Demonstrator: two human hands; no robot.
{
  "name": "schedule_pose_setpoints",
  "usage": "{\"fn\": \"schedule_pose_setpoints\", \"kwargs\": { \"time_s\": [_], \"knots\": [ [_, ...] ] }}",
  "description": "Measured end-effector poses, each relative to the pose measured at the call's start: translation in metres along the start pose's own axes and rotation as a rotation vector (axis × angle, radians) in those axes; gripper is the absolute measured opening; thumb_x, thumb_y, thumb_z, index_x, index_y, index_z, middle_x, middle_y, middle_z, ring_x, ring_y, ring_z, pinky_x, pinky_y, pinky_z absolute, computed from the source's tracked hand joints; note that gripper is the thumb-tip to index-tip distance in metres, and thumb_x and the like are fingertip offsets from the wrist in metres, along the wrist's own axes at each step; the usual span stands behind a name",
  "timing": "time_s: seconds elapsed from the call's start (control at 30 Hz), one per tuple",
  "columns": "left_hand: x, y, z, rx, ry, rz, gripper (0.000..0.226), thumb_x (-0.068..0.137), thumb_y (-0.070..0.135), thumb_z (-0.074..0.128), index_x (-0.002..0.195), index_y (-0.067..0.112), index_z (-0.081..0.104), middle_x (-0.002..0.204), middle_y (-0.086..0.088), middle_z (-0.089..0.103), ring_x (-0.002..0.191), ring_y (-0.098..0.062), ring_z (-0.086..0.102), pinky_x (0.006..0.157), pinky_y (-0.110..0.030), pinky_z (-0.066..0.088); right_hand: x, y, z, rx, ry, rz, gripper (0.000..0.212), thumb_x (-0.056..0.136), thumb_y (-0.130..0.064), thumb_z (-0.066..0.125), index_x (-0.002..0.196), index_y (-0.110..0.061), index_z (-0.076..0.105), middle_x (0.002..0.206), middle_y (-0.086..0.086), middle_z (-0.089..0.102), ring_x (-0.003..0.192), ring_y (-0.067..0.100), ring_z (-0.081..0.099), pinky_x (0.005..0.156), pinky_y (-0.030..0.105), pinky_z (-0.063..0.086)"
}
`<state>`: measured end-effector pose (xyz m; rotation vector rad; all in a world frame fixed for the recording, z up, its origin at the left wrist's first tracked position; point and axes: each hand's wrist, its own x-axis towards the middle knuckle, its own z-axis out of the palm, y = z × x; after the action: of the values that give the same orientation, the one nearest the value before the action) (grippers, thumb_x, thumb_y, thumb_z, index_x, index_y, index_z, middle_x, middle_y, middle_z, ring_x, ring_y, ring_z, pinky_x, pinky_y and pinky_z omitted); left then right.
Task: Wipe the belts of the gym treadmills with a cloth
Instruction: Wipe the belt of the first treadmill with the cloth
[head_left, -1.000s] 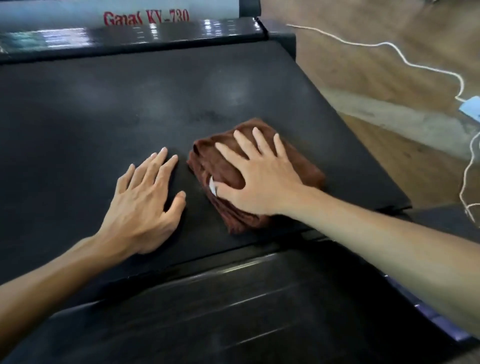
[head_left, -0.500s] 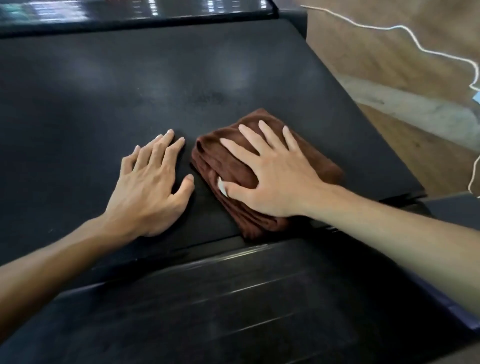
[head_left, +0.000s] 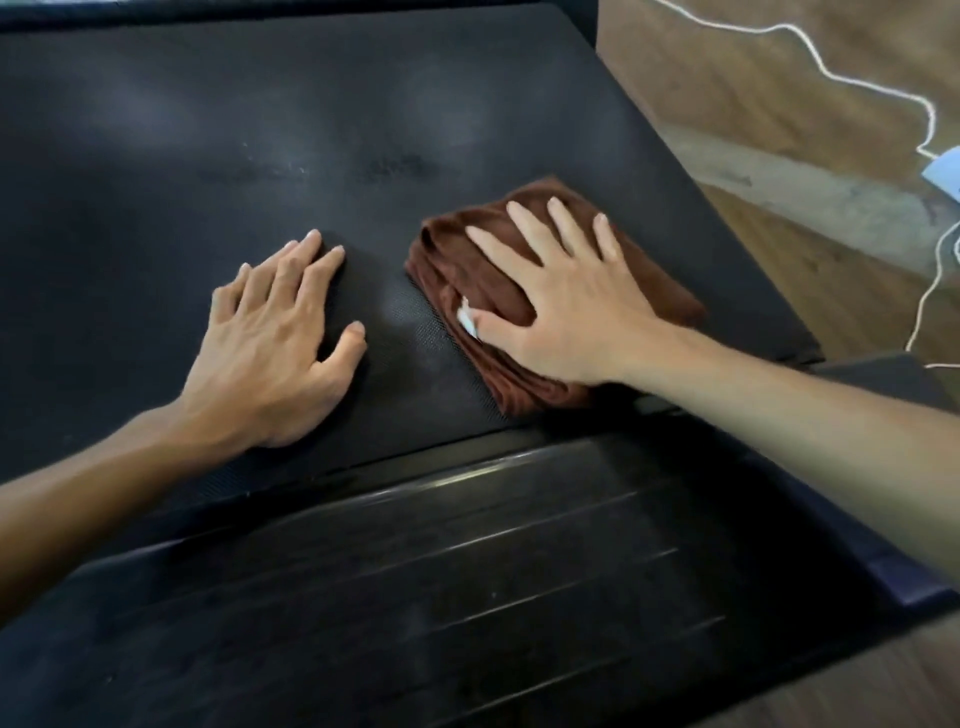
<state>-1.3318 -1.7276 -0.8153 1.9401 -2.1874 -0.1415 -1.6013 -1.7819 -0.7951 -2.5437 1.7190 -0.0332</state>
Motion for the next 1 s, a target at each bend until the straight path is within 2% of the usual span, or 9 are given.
{"fn": "schedule_pose_setpoints", "kwargs": {
  "time_s": [0.13, 0.23, 0.33, 0.43, 0.57, 0.73, 0.8, 0.9, 1.0],
  "knots": [
    [0.002, 0.003, -0.001, -0.039, 0.000, -0.036, 0.083, 0.087, 0.058, 0.026, 0.161, 0.018, 0.026, 0.171, -0.004, 0.015, 0.158, -0.019, 0.008, 0.127, -0.045, 0.004, -0.001, 0.032, -0.002, -0.025, -0.054, 0.321, 0.100, 0.077, -0.093, 0.011, 0.164, -0.044, 0.005, 0.175, 0.006, -0.001, 0.159, 0.037, -0.006, 0.125, 0.063, -0.005],
    [0.008, 0.023, -0.007, -0.135, 0.029, 0.027, 0.076, 0.088, 0.049, 0.036, 0.157, 0.018, 0.037, 0.167, -0.004, 0.029, 0.155, -0.022, 0.022, 0.127, -0.046, 0.010, 0.050, 0.048, -0.010, 0.003, -0.049, 0.451, 0.097, 0.084, -0.093, 0.017, 0.165, -0.041, 0.007, 0.174, 0.010, 0.000, 0.159, 0.039, -0.006, 0.124, 0.065, -0.005],
    [0.009, 0.043, -0.007, -0.145, -0.008, 0.119, 0.078, 0.089, 0.054, 0.032, 0.161, 0.021, 0.031, 0.169, 0.003, 0.023, 0.157, -0.013, 0.015, 0.128, -0.041, 0.005, 0.066, 0.044, -0.012, -0.023, -0.034, 0.273, 0.089, 0.089, -0.088, 0.018, 0.165, -0.042, 0.009, 0.175, 0.006, 0.003, 0.160, 0.035, -0.003, 0.125, 0.063, -0.005],
    [0.007, 0.041, 0.002, -0.097, -0.028, 0.145, 0.082, 0.089, 0.062, 0.020, 0.163, 0.025, 0.023, 0.171, 0.008, 0.013, 0.157, -0.007, 0.004, 0.129, -0.039, 0.000, 0.017, 0.027, -0.008, -0.006, 0.001, 0.107, 0.088, 0.085, -0.086, 0.017, 0.163, -0.047, 0.011, 0.175, 0.001, 0.005, 0.160, 0.031, -0.002, 0.126, 0.061, -0.003],
    [0.006, 0.038, 0.008, -0.097, 0.016, 0.158, 0.077, 0.092, 0.060, 0.024, 0.161, 0.026, 0.029, 0.170, 0.008, 0.018, 0.157, -0.008, 0.009, 0.129, -0.040, 0.004, -0.033, 0.045, -0.002, -0.021, 0.005, 0.439, 0.099, 0.077, -0.091, 0.015, 0.164, -0.044, 0.008, 0.175, 0.004, 0.002, 0.159, 0.035, -0.001, 0.124, 0.064, -0.001],
    [0.006, 0.044, 0.009, -0.110, 0.036, 0.135, 0.073, 0.091, 0.056, 0.029, 0.156, 0.025, 0.036, 0.168, 0.007, 0.025, 0.156, -0.012, 0.016, 0.128, -0.043, 0.010, 0.040, 0.071, -0.019, 0.064, 0.010, 0.712, 0.100, 0.082, -0.093, 0.020, 0.164, -0.036, 0.017, 0.172, 0.012, 0.010, 0.155, 0.044, 0.010, 0.121, 0.067, 0.010],
    [0.005, 0.044, 0.007, -0.115, 0.037, 0.131, 0.073, 0.090, 0.057, 0.029, 0.155, 0.025, 0.037, 0.167, 0.008, 0.026, 0.156, -0.012, 0.017, 0.127, -0.042, 0.011, 0.055, 0.066, -0.017, 0.038, -0.006, 0.599, 0.097, 0.085, -0.091, 0.019, 0.165, -0.036, 0.015, 0.173, 0.012, 0.007, 0.156, 0.044, 0.006, 0.122, 0.067, 0.007],
    [0.006, 0.044, 0.006, -0.115, 0.032, 0.139, 0.073, 0.090, 0.058, 0.029, 0.155, 0.026, 0.037, 0.167, 0.008, 0.026, 0.156, -0.012, 0.017, 0.127, -0.043, 0.011, 0.023, 0.039, -0.012, 0.015, -0.007, 0.280, 0.095, 0.081, -0.089, 0.014, 0.164, -0.042, 0.011, 0.175, 0.004, 0.005, 0.159, 0.036, 0.002, 0.125, 0.063, 0.002],
    [0.006, 0.046, 0.005, -0.104, 0.027, 0.139, 0.073, 0.090, 0.058, 0.029, 0.156, 0.026, 0.036, 0.167, 0.007, 0.026, 0.156, -0.012, 0.017, 0.128, -0.042, 0.010, -0.028, 0.027, -0.002, -0.011, 0.004, 0.193, 0.095, 0.078, -0.089, 0.010, 0.163, -0.046, 0.008, 0.175, 0.000, 0.004, 0.160, 0.030, 0.000, 0.126, 0.060, 0.002]
  ]
}}
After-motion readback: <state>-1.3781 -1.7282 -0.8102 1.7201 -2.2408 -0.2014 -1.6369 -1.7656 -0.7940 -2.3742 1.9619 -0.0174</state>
